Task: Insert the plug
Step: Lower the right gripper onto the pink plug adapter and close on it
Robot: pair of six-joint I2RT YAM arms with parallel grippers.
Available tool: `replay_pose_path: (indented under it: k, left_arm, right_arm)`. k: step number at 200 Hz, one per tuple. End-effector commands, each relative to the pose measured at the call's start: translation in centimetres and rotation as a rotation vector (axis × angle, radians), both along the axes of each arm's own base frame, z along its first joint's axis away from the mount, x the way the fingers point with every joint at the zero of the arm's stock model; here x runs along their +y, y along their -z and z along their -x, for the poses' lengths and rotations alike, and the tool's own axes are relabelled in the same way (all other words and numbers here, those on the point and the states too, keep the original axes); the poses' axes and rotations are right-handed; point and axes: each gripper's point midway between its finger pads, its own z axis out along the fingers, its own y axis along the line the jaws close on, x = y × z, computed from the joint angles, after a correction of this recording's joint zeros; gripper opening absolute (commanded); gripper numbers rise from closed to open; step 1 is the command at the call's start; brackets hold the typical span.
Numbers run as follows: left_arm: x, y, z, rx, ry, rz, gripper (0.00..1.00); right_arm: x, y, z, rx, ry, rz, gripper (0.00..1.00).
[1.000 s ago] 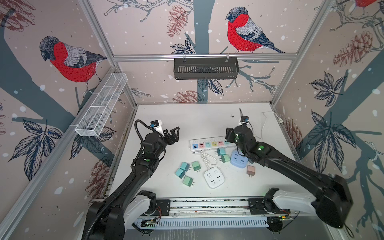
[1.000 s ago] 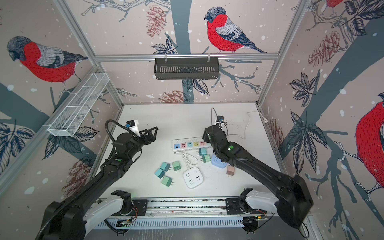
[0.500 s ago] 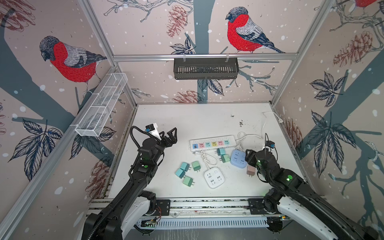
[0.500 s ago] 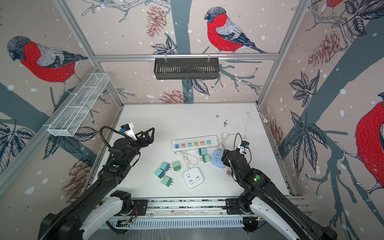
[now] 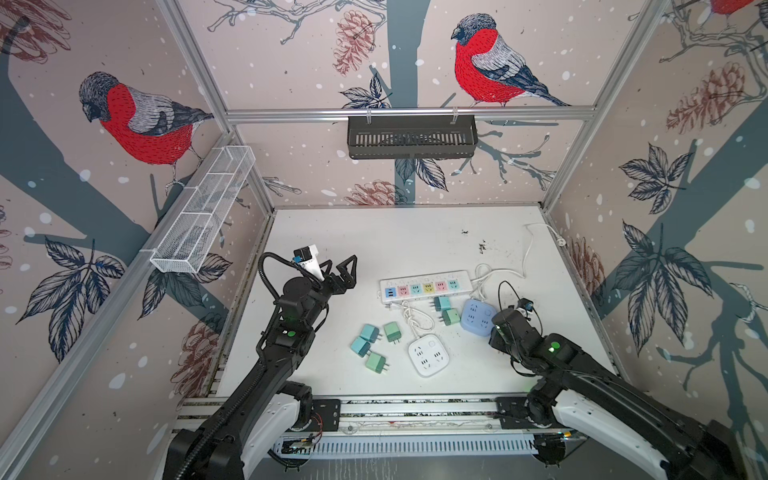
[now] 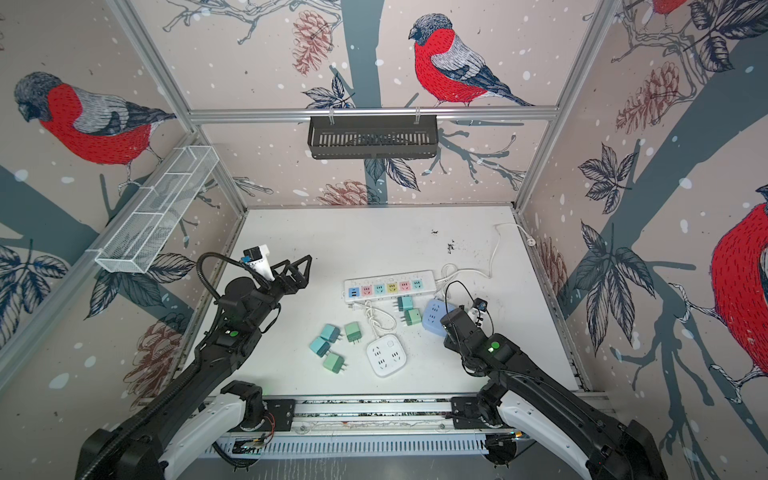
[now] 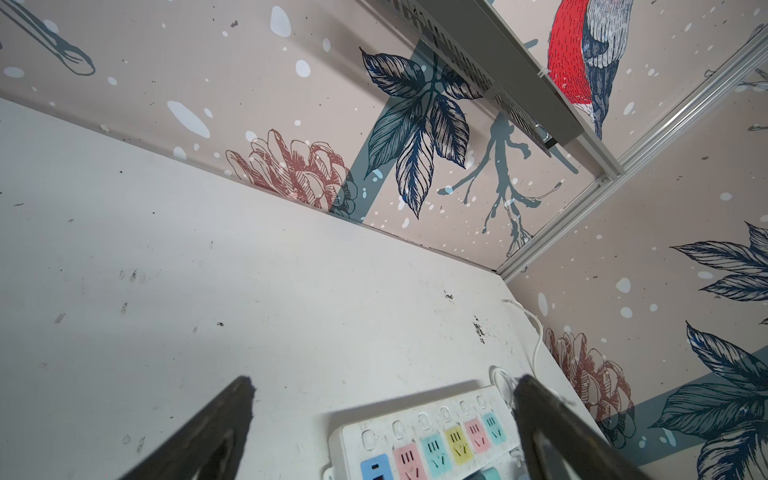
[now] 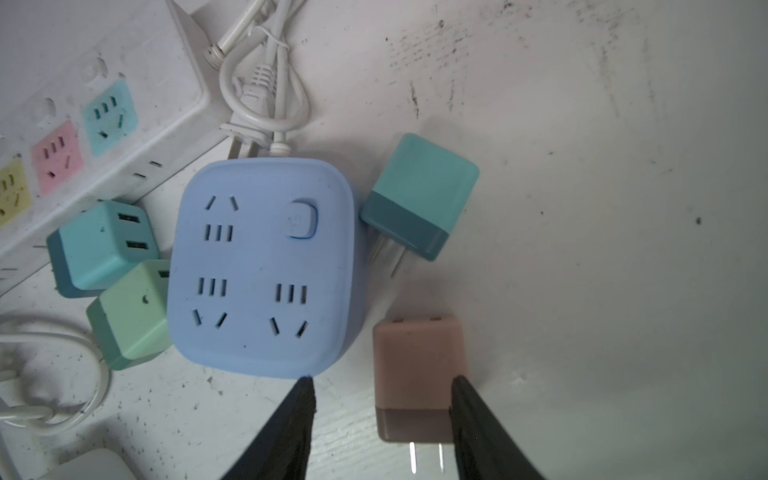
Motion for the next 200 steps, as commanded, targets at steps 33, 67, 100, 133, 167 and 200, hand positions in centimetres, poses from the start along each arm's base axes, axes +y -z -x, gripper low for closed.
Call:
replay_pose_path:
  k: [33,67,100,133,167,200]
  left_arm:
    - [-0.1,-1.7,-0.1,-0.062,0.003,-0.002,0.97]
    - [-0.3,-1.7,-0.1,-0.062,0.014,0.0,0.97]
    - [-0.3,-1.8,-0.3,-0.059,0.011,0.004,0.97]
    - [-0.3,-1.7,-0.3,-0.058,0.014,-0.002,0.97]
    - [-0.4,-1.7,-0.3,-0.057,0.017,-0.004,0.97]
    - [-0.4,-1.8,-0.4,-0.06,0.015,0.001,0.97]
  right_arm:
    - [0.1,1.9,0.6,0.084,-0.017,0.042,0.54]
    - [-0.7,2.7,0.6,0.12,-0.011,0.121,0.55]
    - [-0.4,3.4,0.4,0.145,-0.026,0.127,0.57]
    - [0.4,4.4,0.2,0.157,-0.048,0.107,0.56]
    - [0.7,5.0,0.2,0.188,-0.061,0.118,0.44]
    - [1.1,4.3,0.0,0.162,-0.065,0.083,0.34]
